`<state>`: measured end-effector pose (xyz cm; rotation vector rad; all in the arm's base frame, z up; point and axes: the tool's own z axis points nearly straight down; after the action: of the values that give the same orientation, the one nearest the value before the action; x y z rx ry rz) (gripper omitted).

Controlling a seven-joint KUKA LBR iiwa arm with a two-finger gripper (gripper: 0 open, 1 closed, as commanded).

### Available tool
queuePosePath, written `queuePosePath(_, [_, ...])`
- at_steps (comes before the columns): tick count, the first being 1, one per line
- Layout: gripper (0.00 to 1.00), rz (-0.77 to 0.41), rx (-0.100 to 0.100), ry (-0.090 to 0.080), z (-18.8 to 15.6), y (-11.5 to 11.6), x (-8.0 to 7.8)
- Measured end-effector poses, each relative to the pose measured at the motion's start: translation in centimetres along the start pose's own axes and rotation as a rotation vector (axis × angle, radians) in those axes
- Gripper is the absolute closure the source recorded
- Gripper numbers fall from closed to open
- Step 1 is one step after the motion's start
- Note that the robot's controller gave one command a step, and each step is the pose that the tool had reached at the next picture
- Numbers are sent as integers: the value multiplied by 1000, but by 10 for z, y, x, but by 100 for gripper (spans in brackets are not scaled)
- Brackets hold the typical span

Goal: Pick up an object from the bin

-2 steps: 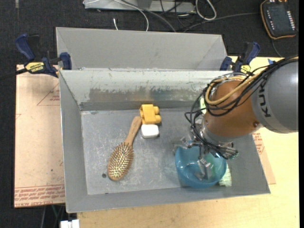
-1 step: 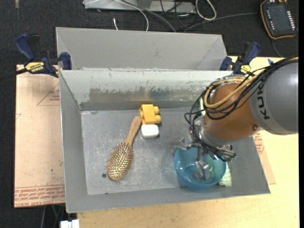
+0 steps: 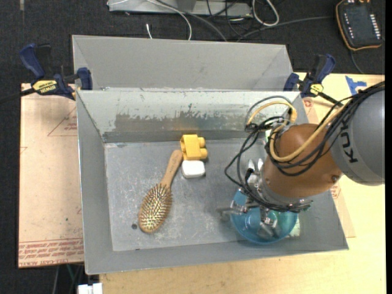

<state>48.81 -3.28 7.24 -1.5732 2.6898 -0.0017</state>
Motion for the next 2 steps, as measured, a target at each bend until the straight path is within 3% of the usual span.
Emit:
queuePosePath(1, [0,63,11,-3,0,4,-2])
queuePosePath(2, [100,0,12,-23,-3,-1,-10])
